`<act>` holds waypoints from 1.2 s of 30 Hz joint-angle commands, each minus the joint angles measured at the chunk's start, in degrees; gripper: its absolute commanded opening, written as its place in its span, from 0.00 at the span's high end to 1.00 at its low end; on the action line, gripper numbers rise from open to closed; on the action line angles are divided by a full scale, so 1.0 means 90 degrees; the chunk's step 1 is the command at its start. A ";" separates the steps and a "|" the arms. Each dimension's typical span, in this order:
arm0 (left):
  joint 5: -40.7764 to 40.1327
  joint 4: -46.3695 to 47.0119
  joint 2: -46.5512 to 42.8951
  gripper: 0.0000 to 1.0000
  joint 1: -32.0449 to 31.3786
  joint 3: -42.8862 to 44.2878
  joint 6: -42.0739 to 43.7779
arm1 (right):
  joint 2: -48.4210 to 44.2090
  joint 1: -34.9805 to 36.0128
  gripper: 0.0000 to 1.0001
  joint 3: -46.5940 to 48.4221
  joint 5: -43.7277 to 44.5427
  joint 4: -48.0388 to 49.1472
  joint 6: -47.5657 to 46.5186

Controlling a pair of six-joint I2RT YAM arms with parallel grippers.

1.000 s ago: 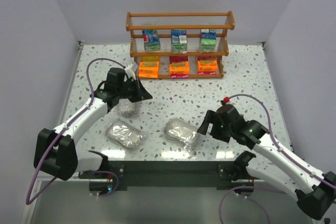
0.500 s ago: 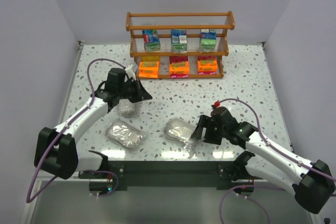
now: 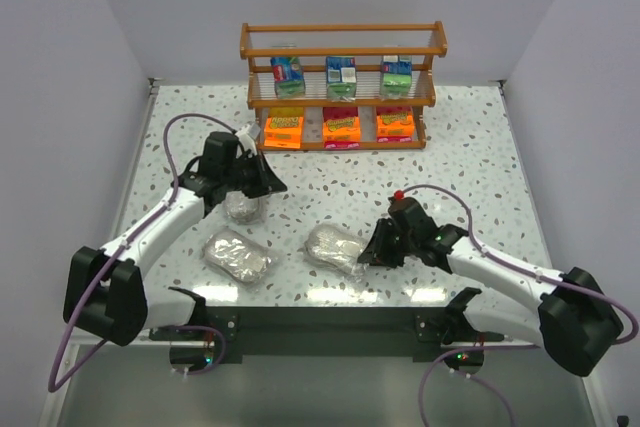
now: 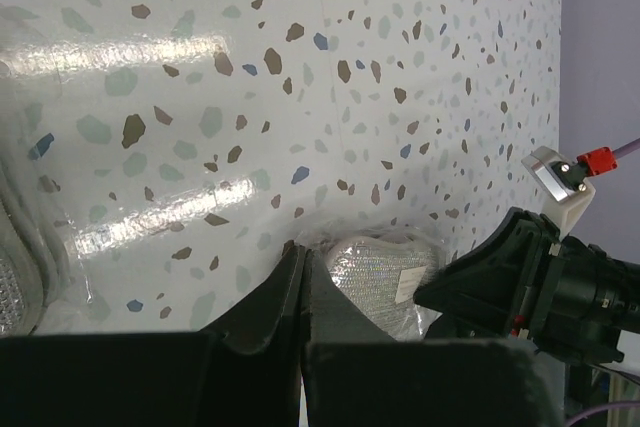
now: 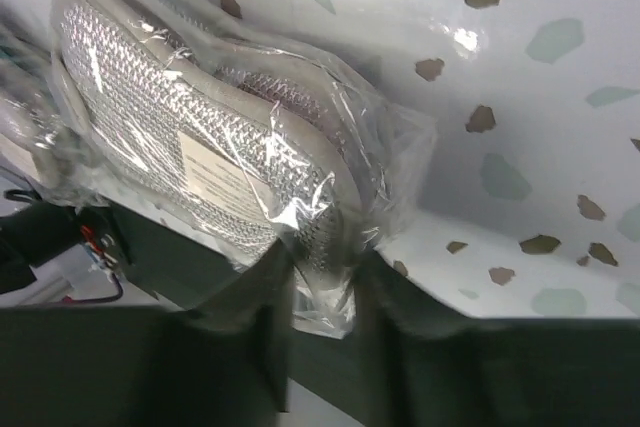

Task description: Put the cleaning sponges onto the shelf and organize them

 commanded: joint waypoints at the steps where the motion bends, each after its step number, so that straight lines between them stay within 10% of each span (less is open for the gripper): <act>1: -0.0175 -0.0098 -0.0270 1.00 -0.0032 0.0003 0.0084 | 0.0155 -0.0032 0.79 -0.0183 0.0151 0.0290 0.0038; 3: -0.0282 -0.0215 -0.0368 1.00 -0.0032 0.0003 0.0104 | 0.0019 -0.0032 1.00 -0.0105 0.0141 0.0213 0.0068; 13: -0.0468 -0.0664 -0.0641 1.00 0.0338 0.0637 0.0172 | -0.1104 -0.0402 1.00 0.1173 -0.0356 -0.0715 0.0107; 25: -0.0136 -0.1045 -0.0719 1.00 0.1247 0.1156 0.0572 | 0.0054 -0.2158 1.00 0.3819 -0.2378 0.0524 0.0516; 36: -0.0019 -0.1094 -0.0768 1.00 0.1267 0.1292 0.0563 | 0.2408 -0.3020 1.00 0.6825 -0.0350 0.1522 0.1776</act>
